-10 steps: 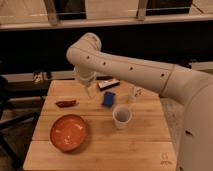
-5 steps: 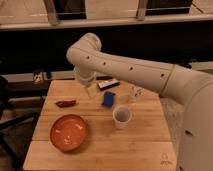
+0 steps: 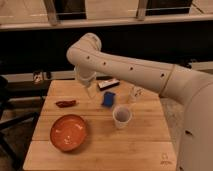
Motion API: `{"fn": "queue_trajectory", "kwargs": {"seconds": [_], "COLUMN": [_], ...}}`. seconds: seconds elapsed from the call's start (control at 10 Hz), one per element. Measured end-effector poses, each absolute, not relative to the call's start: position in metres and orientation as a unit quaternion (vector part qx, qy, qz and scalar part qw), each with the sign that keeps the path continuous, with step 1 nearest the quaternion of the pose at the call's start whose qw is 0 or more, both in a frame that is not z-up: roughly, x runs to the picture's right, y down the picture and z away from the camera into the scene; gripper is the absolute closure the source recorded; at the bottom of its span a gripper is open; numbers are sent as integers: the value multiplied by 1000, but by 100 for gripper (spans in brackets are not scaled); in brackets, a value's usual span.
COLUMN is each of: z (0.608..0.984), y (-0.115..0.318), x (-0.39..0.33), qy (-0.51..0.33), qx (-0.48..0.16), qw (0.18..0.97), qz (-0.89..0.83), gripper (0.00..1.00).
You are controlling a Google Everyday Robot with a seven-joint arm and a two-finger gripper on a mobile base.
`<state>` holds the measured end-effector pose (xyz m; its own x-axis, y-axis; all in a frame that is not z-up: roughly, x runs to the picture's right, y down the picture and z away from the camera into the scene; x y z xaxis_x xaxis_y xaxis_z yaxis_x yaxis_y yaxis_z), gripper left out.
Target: Place the pepper in the ceramic bowl
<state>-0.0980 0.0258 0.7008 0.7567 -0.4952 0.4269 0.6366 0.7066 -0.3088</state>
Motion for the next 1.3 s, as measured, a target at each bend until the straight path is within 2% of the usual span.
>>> {"fn": "queue_trajectory", "kwargs": {"seconds": [1.3], "z": [727], "y": [21], "x": [-163], "qy": [-166], "qx": [-218], "qw": [907], "qz": [-321], "gripper": [20]}}
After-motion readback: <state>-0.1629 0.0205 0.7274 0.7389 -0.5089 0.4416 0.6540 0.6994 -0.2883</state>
